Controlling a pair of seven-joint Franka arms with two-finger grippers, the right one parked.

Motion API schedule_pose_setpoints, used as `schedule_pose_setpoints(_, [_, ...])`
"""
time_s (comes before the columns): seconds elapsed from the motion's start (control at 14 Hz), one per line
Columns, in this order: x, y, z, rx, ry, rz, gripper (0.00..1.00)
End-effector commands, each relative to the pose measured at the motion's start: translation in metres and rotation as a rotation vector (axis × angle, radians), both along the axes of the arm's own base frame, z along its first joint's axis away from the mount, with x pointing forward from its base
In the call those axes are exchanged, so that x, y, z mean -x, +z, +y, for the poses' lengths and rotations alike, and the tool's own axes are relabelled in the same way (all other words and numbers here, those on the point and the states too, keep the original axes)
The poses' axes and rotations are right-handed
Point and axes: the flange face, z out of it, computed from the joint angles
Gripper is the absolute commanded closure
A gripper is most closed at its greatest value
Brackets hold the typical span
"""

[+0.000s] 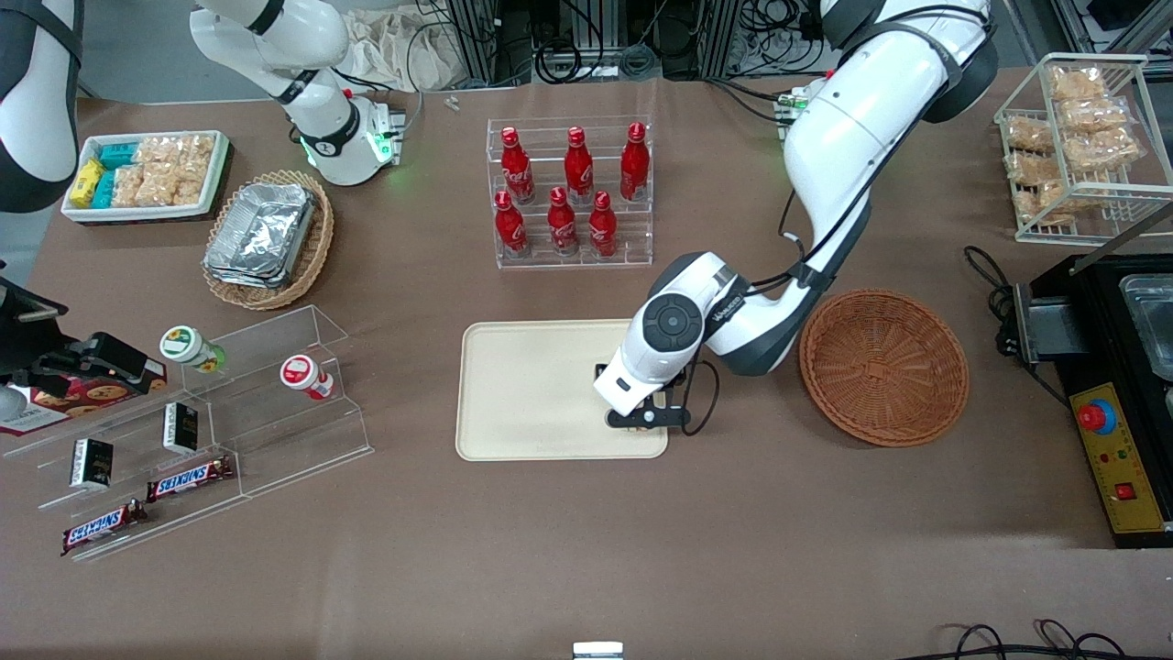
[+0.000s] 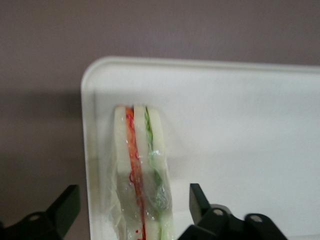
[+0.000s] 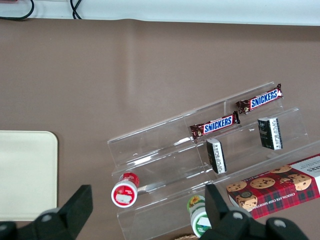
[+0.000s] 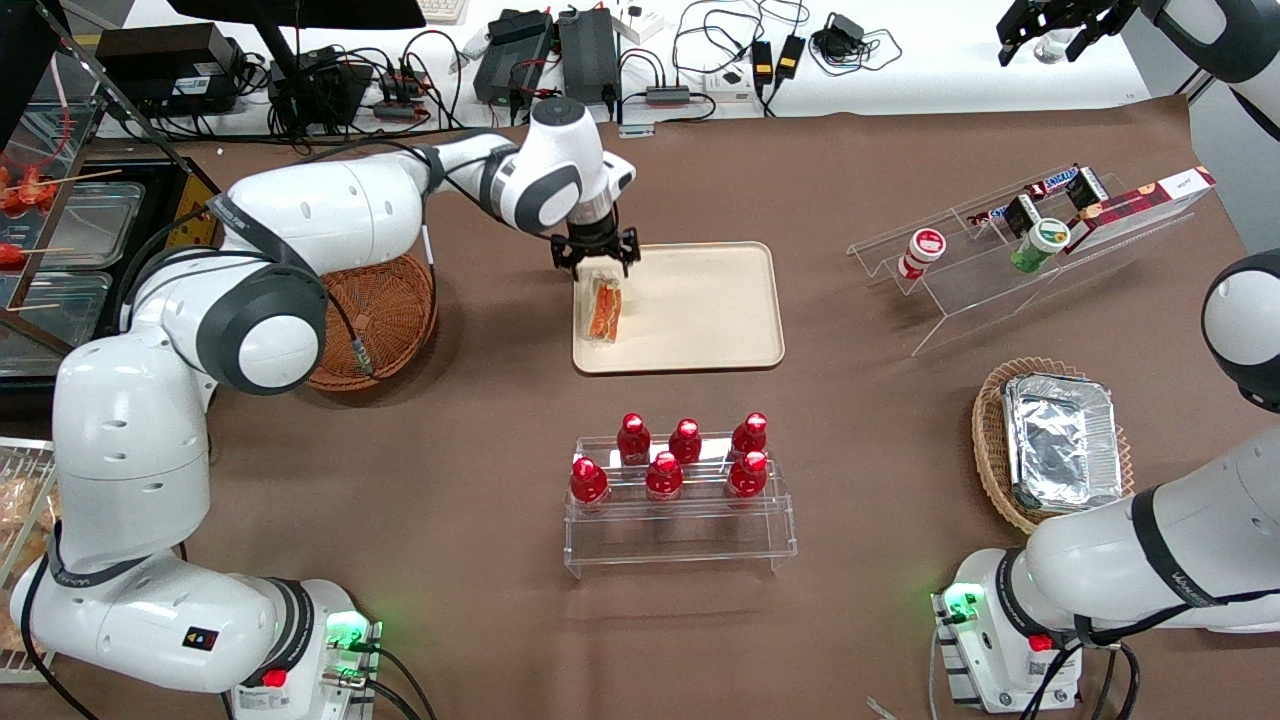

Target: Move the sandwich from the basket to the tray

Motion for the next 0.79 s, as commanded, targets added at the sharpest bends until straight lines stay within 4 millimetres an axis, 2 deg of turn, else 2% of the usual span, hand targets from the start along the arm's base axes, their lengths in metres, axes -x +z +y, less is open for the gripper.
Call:
schedule_pose_setpoints(0.0, [-0.010,0.080,0.034,-0.068,0.037,-0.052,0.00])
schedule_pose_setpoints(0.14, [-0.025,0.124,0.082,-0.092,0.100,-0.046,0.00])
schedule_pose_setpoints(0.29, [-0.028,0.174,0.119,-0.065,0.120,-0.039,0.00])
schedule_pose_setpoints(0.36, [-0.030,0.201,0.147,-0.052,0.116,-0.040,0.00])
schedule_pose_setpoints(0.43, [-0.036,0.217,0.186,-0.041,0.113,-0.008,0.00])
schedule_pose_setpoints(0.5, [-0.026,0.240,0.197,-0.033,0.060,0.002,0.00])
schedule_pose_setpoints(0.71, [-0.028,0.259,0.275,-0.077,0.000,0.001,0.00])
